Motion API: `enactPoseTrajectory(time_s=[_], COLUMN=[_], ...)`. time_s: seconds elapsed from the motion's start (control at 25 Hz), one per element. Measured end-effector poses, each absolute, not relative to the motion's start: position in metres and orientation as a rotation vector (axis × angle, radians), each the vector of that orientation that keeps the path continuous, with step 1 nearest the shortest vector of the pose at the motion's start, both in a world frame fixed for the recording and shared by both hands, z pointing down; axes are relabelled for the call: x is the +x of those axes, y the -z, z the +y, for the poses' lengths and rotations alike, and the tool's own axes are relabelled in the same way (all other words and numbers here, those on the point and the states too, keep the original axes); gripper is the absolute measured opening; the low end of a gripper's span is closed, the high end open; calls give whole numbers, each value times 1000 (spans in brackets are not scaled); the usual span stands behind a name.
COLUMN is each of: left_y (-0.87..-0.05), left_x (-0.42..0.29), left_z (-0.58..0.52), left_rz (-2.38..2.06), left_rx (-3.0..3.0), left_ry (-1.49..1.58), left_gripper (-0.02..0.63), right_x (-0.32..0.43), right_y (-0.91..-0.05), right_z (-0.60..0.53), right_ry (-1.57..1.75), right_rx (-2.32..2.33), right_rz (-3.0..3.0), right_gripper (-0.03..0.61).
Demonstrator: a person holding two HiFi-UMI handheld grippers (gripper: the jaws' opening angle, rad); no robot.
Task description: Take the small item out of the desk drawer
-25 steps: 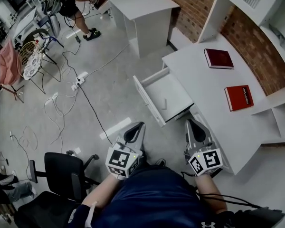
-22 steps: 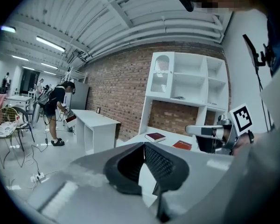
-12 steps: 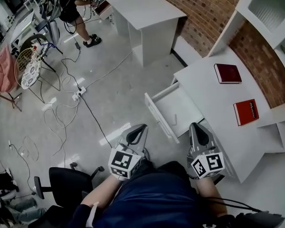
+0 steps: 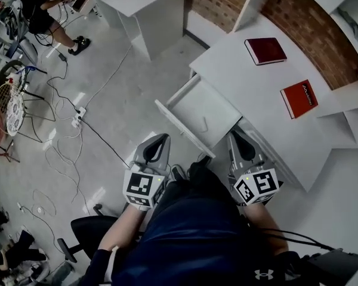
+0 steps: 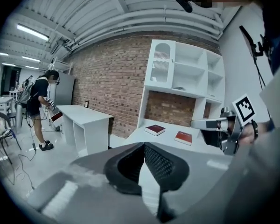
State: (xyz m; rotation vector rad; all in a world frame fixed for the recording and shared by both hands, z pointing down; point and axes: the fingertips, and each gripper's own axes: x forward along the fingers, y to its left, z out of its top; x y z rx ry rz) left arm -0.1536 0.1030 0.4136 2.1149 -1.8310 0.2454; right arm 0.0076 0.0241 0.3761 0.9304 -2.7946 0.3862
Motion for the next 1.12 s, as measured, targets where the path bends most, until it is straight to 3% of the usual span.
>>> enactPoseTrajectory(time_s=[0.64, 1.12], left_y=[-469, -592], left_x=[-77, -51], left_z=[-34, -66], left_rz=[-1478, -873], left_rx=[2372, 2592], left_ry=[-699, -1491], left_gripper=[3, 2], right_x=[78, 107], right_y=[-422, -458], right_z=[-78, -100], right_ry=[-621, -725], right_rx=[1071, 1256], right_rz=[-2744, -2604], right_gripper=[3, 3])
